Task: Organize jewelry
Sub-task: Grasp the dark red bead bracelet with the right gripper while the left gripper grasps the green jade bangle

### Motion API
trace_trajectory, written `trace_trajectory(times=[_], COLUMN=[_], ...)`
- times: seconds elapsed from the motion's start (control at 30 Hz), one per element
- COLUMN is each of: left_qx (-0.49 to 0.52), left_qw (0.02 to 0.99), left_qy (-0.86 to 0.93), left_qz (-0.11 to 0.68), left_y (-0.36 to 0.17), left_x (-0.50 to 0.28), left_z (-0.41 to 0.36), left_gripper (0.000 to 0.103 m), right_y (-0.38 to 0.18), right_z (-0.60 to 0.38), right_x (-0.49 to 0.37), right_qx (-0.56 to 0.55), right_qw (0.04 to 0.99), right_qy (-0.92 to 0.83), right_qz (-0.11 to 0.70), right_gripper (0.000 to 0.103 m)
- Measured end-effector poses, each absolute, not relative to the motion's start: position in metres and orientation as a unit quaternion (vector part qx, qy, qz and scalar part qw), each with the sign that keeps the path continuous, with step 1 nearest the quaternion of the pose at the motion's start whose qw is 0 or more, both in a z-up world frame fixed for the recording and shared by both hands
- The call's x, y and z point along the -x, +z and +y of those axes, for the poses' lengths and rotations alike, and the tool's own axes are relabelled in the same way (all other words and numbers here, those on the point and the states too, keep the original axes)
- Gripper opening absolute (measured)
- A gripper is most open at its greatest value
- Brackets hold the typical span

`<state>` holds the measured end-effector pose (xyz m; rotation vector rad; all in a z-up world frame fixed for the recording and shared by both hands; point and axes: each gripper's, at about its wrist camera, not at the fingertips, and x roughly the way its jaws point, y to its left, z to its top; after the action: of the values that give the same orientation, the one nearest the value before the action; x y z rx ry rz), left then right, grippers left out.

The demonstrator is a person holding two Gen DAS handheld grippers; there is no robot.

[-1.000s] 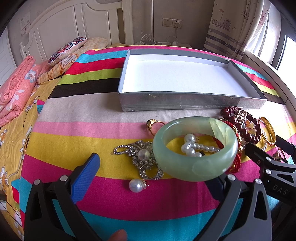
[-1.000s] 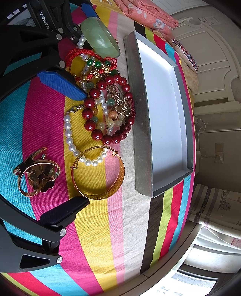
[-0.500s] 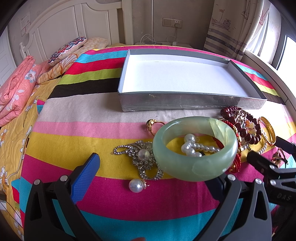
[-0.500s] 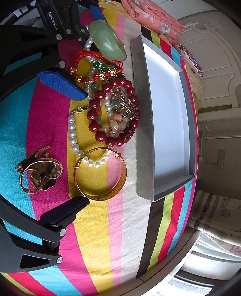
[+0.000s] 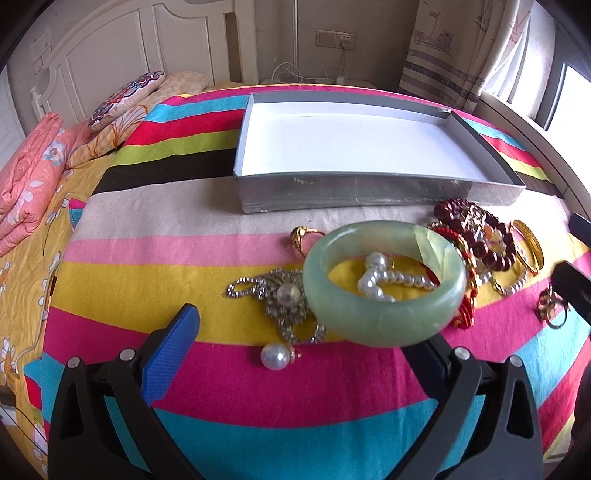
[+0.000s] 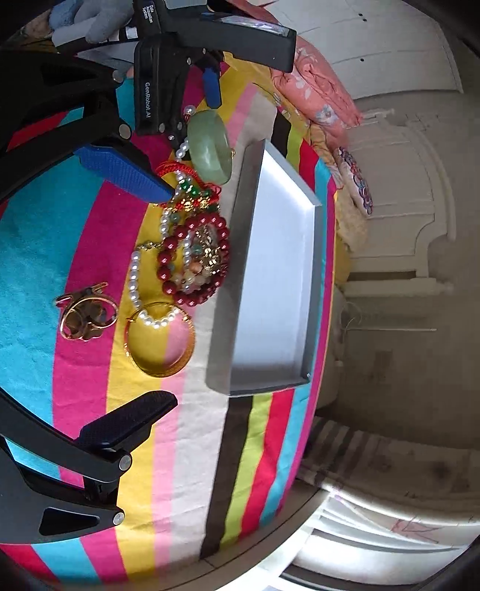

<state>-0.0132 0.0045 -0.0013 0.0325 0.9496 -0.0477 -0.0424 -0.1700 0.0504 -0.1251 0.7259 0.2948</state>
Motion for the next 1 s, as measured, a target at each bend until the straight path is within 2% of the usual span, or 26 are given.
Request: trace_trajectory(times=[0.03,0.07,0.1,0.17,0.27,0.33,0.4,0.53,0.6,0.7,1.0], left_qx=[-0.016,-0.016,-0.015,-0.013,-0.011,-0.012,-0.017,-0.026,-0.028,-0.035,-0.129], left_qw=[0.889,0.889,0.890,0.890,0.890,0.890,0.891,0.890,0.889,0.893,0.920], left_qy=[-0.023,-0.024,-0.025,-0.026,-0.029,-0.030,-0.036,-0.042,-0.042,-0.045,-0.057], left_qz=[0.457,0.457,0.456,0.455,0.454,0.454,0.452,0.454,0.454,0.446,0.367], left_y=[-0.002,-0.001,0.000,0.000,0.001,0.001,0.002,0.002,0.003,0.006,0.030], left_x=[0.017,0.019,0.022,0.026,0.030,0.032,0.036,0.041,0.042,0.046,0.066], left_z=[0.006,0.005,0.005,0.007,0.008,0.008,0.007,0.006,0.005,0.001,-0.030], left_gripper=[0.101,0.101,0.101,0.101,0.101,0.101,0.099,0.099,0.098,0.092,0.092], right_y=[0.049,0.045,0.040,0.032,0.022,0.019,0.019,0.019,0.020,0.023,0.058], right_z=[-0.166,-0.160,-0.154,-0.143,-0.131,-0.125,-0.123,-0.121,-0.121,-0.122,-0.153], right_x=[0.038,0.034,0.032,0.027,0.026,0.025,0.021,0.013,0.014,0.018,0.037], right_qx=[0.072,0.083,0.097,0.122,0.149,0.170,0.174,0.172,0.172,0.162,0.053], right_qw=[0.918,0.911,0.903,0.893,0.881,0.880,0.879,0.875,0.877,0.884,0.918], right_qy=[0.157,0.170,0.182,0.196,0.216,0.218,0.223,0.239,0.243,0.239,0.231], right_qz=[0.358,0.366,0.376,0.387,0.393,0.387,0.384,0.384,0.378,0.368,0.318], right_gripper=[0.087,0.075,0.068,0.065,0.047,0.042,0.033,0.026,0.015,0.013,0.013])
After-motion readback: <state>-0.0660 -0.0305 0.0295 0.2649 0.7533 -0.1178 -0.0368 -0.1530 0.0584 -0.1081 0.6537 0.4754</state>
